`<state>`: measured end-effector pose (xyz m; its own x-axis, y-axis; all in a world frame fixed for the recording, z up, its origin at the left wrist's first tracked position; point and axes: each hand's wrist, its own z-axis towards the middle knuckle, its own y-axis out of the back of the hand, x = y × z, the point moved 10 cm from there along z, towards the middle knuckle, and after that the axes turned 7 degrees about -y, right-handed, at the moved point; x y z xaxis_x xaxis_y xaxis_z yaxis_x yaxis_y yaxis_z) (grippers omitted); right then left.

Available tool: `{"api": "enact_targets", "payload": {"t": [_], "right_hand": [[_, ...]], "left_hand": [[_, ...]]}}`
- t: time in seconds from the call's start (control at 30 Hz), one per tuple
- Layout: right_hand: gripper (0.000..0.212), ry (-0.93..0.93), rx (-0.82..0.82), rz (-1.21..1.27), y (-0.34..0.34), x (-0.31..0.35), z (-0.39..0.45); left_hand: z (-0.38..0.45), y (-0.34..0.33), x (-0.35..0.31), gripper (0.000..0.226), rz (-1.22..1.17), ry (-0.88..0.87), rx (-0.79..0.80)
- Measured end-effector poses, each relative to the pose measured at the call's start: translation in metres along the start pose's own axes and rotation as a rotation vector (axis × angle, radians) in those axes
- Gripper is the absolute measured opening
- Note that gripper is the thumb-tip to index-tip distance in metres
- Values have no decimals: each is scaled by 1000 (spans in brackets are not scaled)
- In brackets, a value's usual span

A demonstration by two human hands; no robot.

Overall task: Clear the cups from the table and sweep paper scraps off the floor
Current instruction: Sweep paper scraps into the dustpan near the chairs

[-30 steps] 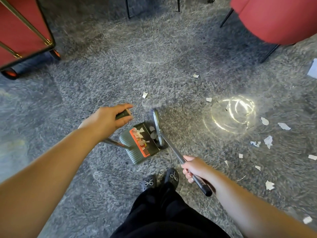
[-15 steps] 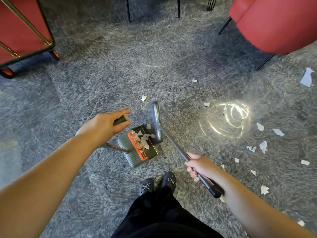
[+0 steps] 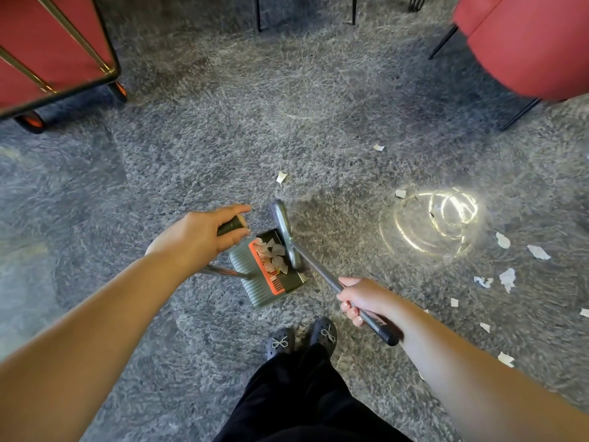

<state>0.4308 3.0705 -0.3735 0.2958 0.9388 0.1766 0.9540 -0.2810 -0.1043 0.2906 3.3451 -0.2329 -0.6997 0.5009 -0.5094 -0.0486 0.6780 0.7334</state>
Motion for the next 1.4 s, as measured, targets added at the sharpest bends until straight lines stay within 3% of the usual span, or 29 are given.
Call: {"api": "enact_targets", "payload": {"t": [0.13,0.27,0.53,0.9,1.17,1.4], "right_hand": [[66,0,12,-80,-9,-3,-15],[63,20,52,-14,-14,-11,-37],[65,93,-20,104,-6,-23,-47],[64,162,-194,-64,31,46,-6],[65,135,-104,6,14,54,23],[66,31,-12,-69,7,14,6]], "left_hand": [[-4,2,-2,41,17,4,-11],[-8,-2,-1,42,2,11,12],[-14,-6,-1,46,31,-1,8],[-17,-8,-2,57,-15,-11,19],[-17,-11,-4,64,10,34,39],[-20,-13,-3,60,6,37,44]]}}
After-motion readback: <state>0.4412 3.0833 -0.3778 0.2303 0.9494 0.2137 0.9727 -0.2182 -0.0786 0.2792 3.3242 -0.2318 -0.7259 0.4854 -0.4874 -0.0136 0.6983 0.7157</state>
